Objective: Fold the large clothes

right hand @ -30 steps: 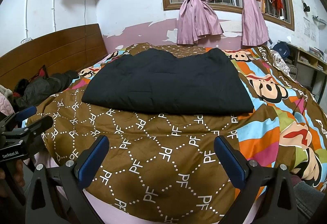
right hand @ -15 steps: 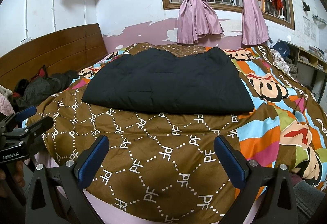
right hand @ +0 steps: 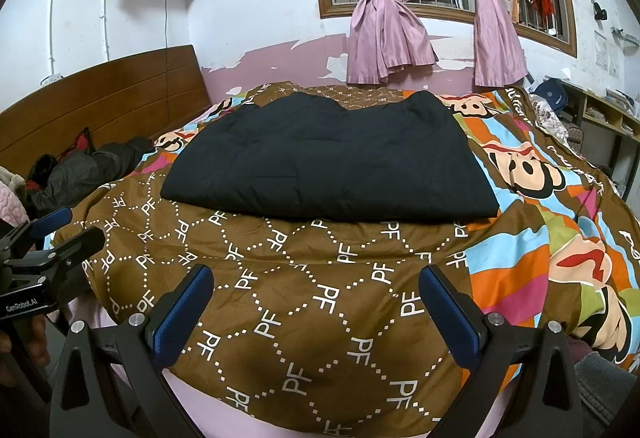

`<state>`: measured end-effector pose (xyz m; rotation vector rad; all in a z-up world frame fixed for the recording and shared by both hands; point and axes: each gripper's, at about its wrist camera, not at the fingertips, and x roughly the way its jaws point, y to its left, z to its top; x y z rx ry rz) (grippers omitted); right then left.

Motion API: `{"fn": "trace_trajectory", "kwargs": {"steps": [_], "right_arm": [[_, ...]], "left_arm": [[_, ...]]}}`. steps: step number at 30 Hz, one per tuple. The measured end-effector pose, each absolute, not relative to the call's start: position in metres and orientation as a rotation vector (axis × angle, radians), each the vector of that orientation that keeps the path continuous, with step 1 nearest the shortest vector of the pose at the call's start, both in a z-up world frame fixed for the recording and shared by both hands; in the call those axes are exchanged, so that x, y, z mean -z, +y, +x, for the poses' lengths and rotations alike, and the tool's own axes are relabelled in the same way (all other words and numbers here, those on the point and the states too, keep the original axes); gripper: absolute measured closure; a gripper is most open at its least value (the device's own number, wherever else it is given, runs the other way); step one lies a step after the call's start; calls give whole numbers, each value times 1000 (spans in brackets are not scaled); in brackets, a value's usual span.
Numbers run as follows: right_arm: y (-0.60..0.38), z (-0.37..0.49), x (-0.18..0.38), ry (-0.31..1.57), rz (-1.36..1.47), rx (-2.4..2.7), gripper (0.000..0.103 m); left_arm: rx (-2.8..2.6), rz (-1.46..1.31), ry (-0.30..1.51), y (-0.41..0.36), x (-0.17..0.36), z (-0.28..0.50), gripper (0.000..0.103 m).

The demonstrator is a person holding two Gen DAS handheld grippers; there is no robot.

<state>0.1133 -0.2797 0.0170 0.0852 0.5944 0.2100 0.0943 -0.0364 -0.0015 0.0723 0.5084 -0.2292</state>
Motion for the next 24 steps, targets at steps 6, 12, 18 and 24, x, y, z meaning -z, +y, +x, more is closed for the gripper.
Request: {"fn": "trace_trajectory", "kwargs": {"steps": [6, 12, 18, 24], "right_arm": [[-280, 113, -17, 597, 86, -211, 0], [-280, 111, -16, 597, 86, -211, 0], [-280, 111, -15, 598, 87, -212, 0], [-280, 112, -16, 599, 87, -211, 0]], "left_arm": [[229, 72, 508, -37, 2, 94, 2], [230, 72, 508, -37, 2, 94, 2], [230, 73, 508, -37, 2, 94, 2], [230, 73, 508, -37, 2, 94, 2]]}}
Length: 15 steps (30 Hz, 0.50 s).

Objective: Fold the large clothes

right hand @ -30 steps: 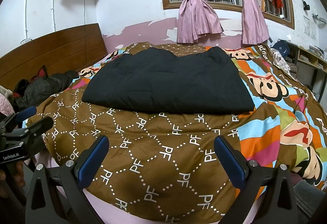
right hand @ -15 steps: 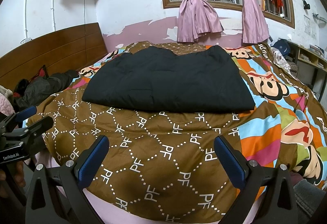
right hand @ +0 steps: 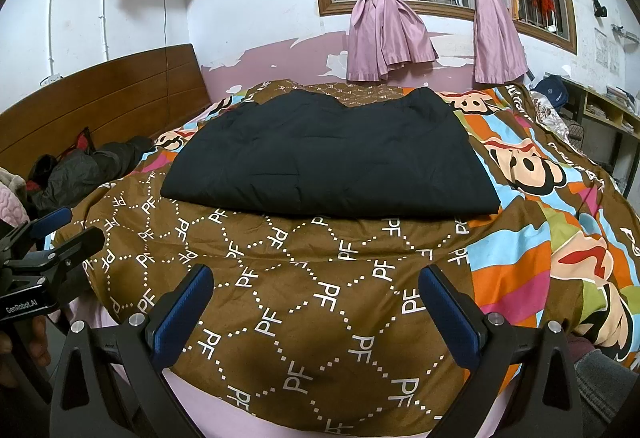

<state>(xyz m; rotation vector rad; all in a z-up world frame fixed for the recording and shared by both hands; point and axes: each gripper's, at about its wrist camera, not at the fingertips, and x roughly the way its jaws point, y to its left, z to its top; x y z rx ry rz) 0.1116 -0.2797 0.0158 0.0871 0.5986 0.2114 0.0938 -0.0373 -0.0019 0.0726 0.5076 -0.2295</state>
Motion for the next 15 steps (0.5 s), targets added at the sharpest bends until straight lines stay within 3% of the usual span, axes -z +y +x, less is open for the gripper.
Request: {"fn": "trace_trajectory", "kwargs": {"steps": [15], "right_arm": [[-279, 111, -16, 600, 88, -211, 0]], "left_arm": [[230, 74, 507, -38, 2, 93, 2]]}}
